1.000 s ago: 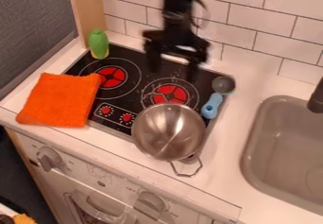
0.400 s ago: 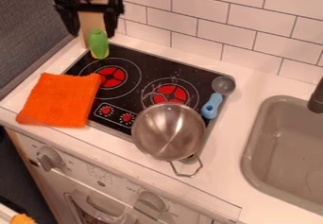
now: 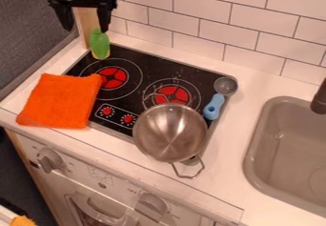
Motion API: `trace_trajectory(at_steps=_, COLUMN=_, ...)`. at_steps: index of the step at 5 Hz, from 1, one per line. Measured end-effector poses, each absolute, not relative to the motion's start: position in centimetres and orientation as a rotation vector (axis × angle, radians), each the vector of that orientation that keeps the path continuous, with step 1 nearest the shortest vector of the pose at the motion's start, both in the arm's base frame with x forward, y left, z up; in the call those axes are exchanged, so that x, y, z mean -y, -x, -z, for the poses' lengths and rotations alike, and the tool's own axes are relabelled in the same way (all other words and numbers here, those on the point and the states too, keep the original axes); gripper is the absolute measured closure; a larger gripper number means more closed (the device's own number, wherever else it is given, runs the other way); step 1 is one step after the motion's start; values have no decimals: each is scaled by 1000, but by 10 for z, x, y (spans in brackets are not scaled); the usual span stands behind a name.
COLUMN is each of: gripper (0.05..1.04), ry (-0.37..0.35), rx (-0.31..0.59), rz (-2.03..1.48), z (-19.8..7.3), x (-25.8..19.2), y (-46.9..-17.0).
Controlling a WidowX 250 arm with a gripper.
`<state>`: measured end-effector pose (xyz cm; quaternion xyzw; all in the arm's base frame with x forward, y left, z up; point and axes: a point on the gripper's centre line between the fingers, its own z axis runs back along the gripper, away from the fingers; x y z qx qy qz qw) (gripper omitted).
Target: Move green bottle to the top of right side of the burner
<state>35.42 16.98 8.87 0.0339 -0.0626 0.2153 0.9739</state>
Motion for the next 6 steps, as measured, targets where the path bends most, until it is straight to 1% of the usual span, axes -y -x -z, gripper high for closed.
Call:
trace_trajectory(at_steps=1, gripper=83, ry=-75, rx=89, rz=-458, z=-72, x=-178, y=-365)
trace_trajectory(at_steps=3, gripper=83, ry=-76, rx=51, rz=-474, z=-51, x=-191, y=-382)
trace_trajectory(at_steps=4, gripper=162, ry=-93, rx=21, rz=-469, z=-42, x=-195, y=-390)
trace_trajectory(at_steps=5, gripper=392, ry=-92, rx=8, rz=-479, z=-36, x=-194, y=-391)
trace_trajectory(at_steps=6, gripper=417, ry=-113, rx=2, rz=-467, z=-37, x=-187, y=-393)
